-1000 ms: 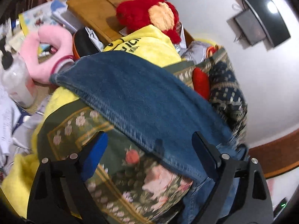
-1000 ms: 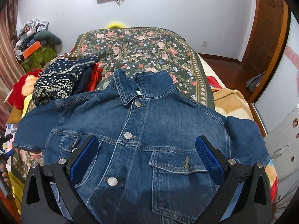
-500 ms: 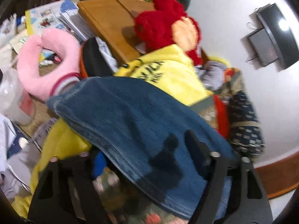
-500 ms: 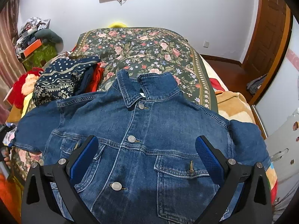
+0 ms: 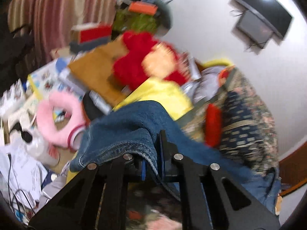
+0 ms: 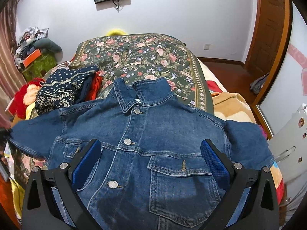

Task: Fold large clothes
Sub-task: 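Grasp the denim jacket sleeve with the left gripper and lift it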

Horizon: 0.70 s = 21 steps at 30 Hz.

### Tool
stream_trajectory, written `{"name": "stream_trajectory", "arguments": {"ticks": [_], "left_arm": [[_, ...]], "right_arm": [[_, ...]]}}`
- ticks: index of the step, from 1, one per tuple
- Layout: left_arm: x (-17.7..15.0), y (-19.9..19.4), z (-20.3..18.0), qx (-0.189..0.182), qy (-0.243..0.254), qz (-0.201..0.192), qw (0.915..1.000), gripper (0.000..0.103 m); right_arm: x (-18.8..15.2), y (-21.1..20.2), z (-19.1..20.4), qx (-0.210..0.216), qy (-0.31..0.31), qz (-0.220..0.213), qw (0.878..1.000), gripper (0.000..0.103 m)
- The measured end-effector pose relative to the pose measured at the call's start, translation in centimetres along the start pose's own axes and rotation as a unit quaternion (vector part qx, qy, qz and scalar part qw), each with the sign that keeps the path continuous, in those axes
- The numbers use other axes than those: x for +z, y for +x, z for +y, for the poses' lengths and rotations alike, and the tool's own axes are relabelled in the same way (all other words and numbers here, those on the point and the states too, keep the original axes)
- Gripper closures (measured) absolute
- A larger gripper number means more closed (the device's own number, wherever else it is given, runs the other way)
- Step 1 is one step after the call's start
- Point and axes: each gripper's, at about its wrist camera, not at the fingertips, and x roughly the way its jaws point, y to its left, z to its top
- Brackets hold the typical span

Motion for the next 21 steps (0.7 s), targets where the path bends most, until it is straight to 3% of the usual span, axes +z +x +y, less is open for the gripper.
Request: {"name": "stream_trajectory", "arguments": {"ticks": [4,11,17,21], "left_arm": [[1.3,-3.9,-5.0,-0.052,0.047,-0.04,0.9968,0.094],[1.0,-10.1,-15.7,-0.159,0.13,-0.082,0.9751,0.095],[-2.7,-12.1,-24.3,-0.207,0.201,-0.088,0.9534,0.095],[-7.4,-11.3,-29.6,-0.224,0.259,-0.057,0.9378,0.095]], "right_arm": [[-0.2,-0.6,-0.6,-0.004,-0.003,-0.012,1.0,0.0],[-0.8,-1.0,-2.7,0.002,0.006,-0.022,1.0,0.0],[-1.6,-0.8,-4.8,0.008,0.018,-0.023,1.0,0.0],[-2.1,-0.6,-6.4,0.017,0.031,-0.018,0.999,0.0]]}}
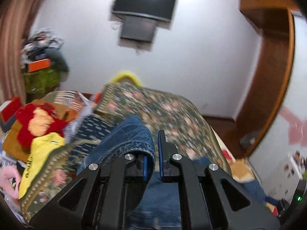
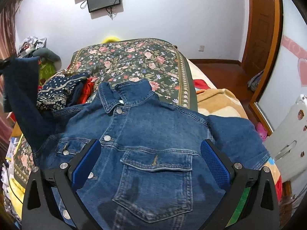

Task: Fold large clothes
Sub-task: 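Grasp the denim jacket sleeve with the left gripper and lift it, then fold the held sleeve across the jacket body with the left gripper, release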

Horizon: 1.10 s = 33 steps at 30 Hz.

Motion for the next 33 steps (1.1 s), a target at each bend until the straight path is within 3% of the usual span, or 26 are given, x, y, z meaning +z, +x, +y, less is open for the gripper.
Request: {"name": "stream_trajectory", "arguments": {"ticks": [4,6,10,12,14,15,18,22,25,28,33], "left_arm": [[-3.1,3.2,-5.2,-0.025,0.058,0.058,0.9963,0.095],[-5.5,5.1,-7.7,-0.035,0.095,0.103,0.9895,0.095],[-10.0,8.1,-10.8,-0.057,0.134,0.2,0.9689,0.095],[-12.2,9.1,-11.7,-0.074,0.147,0.249,0.9546,0.095],[-13.8,9.4,-12.9,-0.083,0.157,0.28,0.9435,0.092],[-14.4,9.4,-13.1,-0.085,0.161,0.291,0.9392,0.086],[-16.1,8.8,-13.9,-0.101,0.164,0.309,0.9315,0.056],[-16.1,6.7,-13.9,-0.12,0.168,0.302,0.9307,0.053],[-15.0,4.7,-13.1,-0.119,0.168,0.287,0.9355,0.051],[-13.8,2.9,-11.3,-0.108,0.158,0.258,0.9469,0.041],[-12.0,0.8,-5.9,-0.052,0.127,0.215,0.967,0.037]], "right_arm": [[-0.4,0.6,-1.7,0.006,0.021,0.012,1.0,0.0],[-0.6,0.9,-2.3,0.009,0.03,0.02,0.999,0.0],[-1.2,1.5,-3.4,0.006,0.041,0.033,0.999,0.0],[-1.5,1.9,-4.0,0.003,0.049,0.041,0.998,0.0],[-1.6,2.1,-4.5,0.002,0.056,0.048,0.997,0.0],[-1.7,2.2,-4.7,0.002,0.06,0.051,0.997,0.0],[-1.9,2.3,-5.0,-0.002,0.063,0.056,0.996,0.0],[-1.7,2.0,-4.6,-0.015,0.051,0.054,0.997,0.0],[-1.3,1.8,-3.8,-0.021,0.032,0.05,0.998,0.0],[-0.5,1.2,-2.0,-0.023,0.0,0.038,0.999,0.0],[0.9,0.6,1.9,-0.008,-0.057,0.017,0.998,0.0]]}}
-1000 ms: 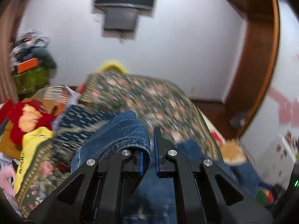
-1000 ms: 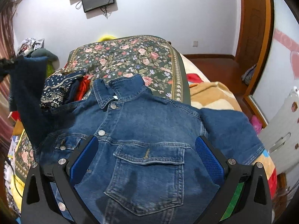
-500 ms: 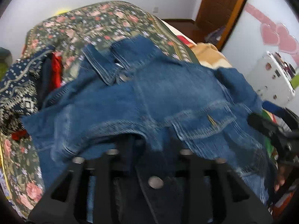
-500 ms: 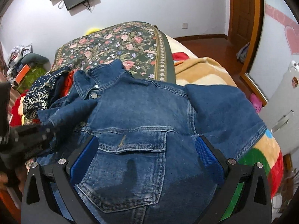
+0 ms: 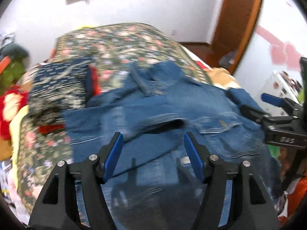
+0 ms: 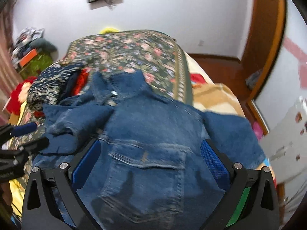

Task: Fold large clothes
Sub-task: 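Fold the held sleeve across the jacket body with the left gripper, release, then grasp the other sleeve cuff of the jacket with the right gripper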

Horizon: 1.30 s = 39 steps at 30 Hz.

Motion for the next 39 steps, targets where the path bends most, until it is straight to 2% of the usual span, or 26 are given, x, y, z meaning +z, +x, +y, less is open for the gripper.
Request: {"name": "stream_trajectory", "arguments": {"ticks": [6,12,19,26,30,32,34,35,36,39], "left_arm": [[-2.4,-1.2,7.4,0.046,-0.079,-0.003,0.9958,0.037],[-5.2,-1.1,12.7,0.067,-0.146,0.009,0.987,0.037],[-7.6,0.6,15.5,0.086,-0.173,0.032,0.9806,0.037],[-8.9,2.1,16.8,0.081,-0.187,0.051,0.9777,0.037],[-9.1,2.5,17.1,0.082,-0.19,0.056,0.9767,0.037],[-9.1,2.6,17.2,0.08,-0.193,0.058,0.9763,0.037],[-8.9,2.6,17.1,0.078,-0.194,0.058,0.9762,0.037],[-8.8,2.6,17.0,0.078,-0.194,0.057,0.9763,0.037],[-8.7,2.5,17.0,0.078,-0.193,0.055,0.9766,0.037],[-8.2,2.2,16.6,0.077,-0.188,0.05,0.9778,0.037]], "right_arm": [[1.9,0.7,5.8,0.03,-0.09,-0.005,0.995,0.0],[2.2,4.2,11.7,0.067,-0.185,0.04,0.98,0.0],[1.2,9.2,17.1,0.073,-0.277,0.101,0.953,0.0],[0.5,12.6,19.8,0.076,-0.32,0.133,0.935,0.004],[0.6,13.3,19.8,0.094,-0.317,0.144,0.933,0.026],[0.8,13.3,19.5,0.097,-0.307,0.143,0.936,0.042],[1.1,13.2,19.0,0.117,-0.287,0.145,0.94,0.062],[1.2,13.1,18.8,0.122,-0.278,0.143,0.942,0.067],[1.3,12.8,18.6,0.124,-0.272,0.14,0.944,0.075],[1.9,11.6,18.1,0.117,-0.258,0.115,0.952,0.089]]}}
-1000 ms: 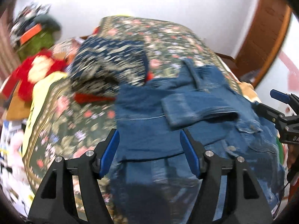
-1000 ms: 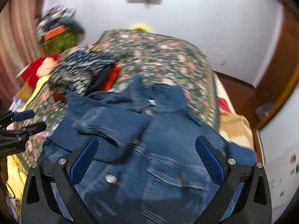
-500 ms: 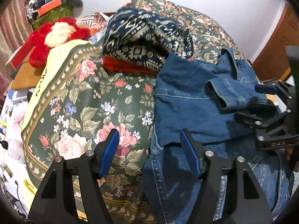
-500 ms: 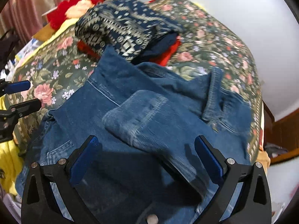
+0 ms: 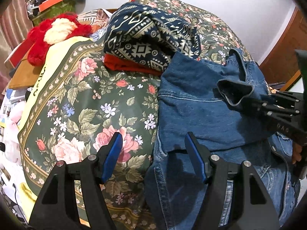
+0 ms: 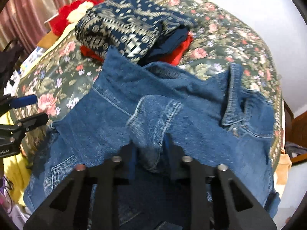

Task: Fold large clothes
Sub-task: 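Grasp the other sleeve cuff of the jacket with the right gripper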

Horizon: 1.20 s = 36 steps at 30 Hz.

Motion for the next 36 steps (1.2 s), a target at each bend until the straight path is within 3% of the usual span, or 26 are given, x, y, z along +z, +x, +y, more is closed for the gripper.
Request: {"name": "stream_trajectory", "arguments": {"ticks": [9,19,27,36], "left_arm": [[1.1,-1.7,-2.7,-0.005,0.02,-0.02,0.9996,0.037],[2.1,-2.5,-7.9,-0.015,0.058,-0.03,0.9977,0.037],[2.3,-0.7,-11.8,-0.022,0.084,-0.007,0.9962,0.037],[1.1,1.5,-14.6,-0.021,0.114,0.028,0.9929,0.037]], "right_arm": [[-0.2,-7.9,-5.8,-0.02,0.095,-0.11,0.989,0.09],[-4.6,-14.6,-13.2,-0.023,0.219,-0.191,0.957,0.094],[-10.7,-12.8,-16.8,-0.005,0.301,-0.167,0.939,0.094],[-18.3,-8.4,-20.4,0.02,0.407,-0.113,0.906,0.094]]}}
